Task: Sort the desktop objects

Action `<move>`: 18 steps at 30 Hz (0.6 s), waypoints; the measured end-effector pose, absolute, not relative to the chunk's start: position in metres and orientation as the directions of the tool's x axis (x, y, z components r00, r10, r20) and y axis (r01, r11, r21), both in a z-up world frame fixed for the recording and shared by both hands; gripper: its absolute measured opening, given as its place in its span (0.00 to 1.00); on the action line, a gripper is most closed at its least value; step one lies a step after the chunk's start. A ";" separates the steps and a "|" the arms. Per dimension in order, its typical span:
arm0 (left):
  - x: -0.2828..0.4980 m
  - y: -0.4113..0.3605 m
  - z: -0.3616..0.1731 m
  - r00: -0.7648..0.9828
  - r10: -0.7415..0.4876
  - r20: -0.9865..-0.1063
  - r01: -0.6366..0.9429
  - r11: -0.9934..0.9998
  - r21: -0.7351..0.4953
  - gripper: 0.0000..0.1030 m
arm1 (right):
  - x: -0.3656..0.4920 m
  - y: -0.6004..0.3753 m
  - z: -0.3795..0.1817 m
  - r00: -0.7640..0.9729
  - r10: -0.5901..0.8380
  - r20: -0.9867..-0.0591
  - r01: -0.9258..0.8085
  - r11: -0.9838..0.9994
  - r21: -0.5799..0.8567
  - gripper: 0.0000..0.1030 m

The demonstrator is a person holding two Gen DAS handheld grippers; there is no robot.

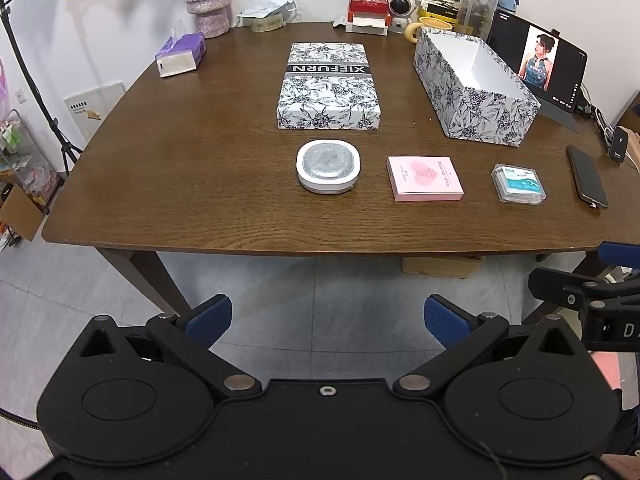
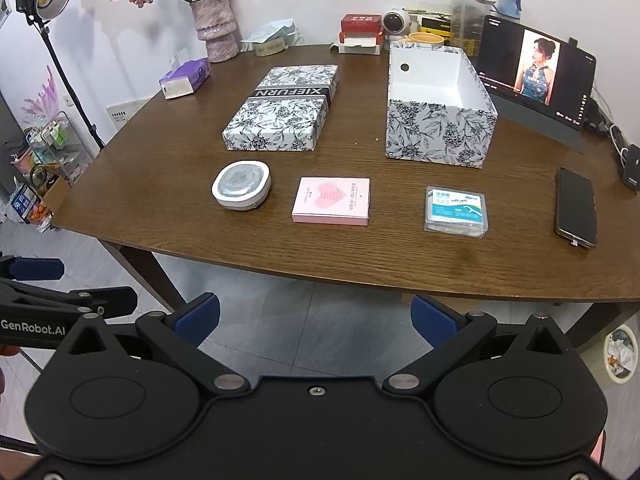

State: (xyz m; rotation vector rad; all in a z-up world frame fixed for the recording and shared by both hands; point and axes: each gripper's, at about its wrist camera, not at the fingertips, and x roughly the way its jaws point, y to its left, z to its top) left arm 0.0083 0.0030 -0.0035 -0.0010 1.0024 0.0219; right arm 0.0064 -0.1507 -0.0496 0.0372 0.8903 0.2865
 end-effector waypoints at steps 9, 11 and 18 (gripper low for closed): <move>0.010 -0.004 -0.004 0.537 0.024 -0.843 -0.019 1.000 0.017 1.00 | 0.014 -0.160 -0.053 0.587 0.270 -0.764 -0.241 0.958 0.153 1.00; 0.011 -0.007 -0.004 0.537 0.027 -0.843 -0.020 1.000 0.019 1.00 | 0.015 -0.164 -0.052 0.587 0.273 -0.762 -0.245 0.957 0.155 1.00; 0.010 -0.014 -0.003 0.537 0.035 -0.843 -0.029 0.999 0.022 1.00 | 0.022 -0.182 -0.051 0.588 0.287 -0.756 -0.259 0.952 0.160 1.00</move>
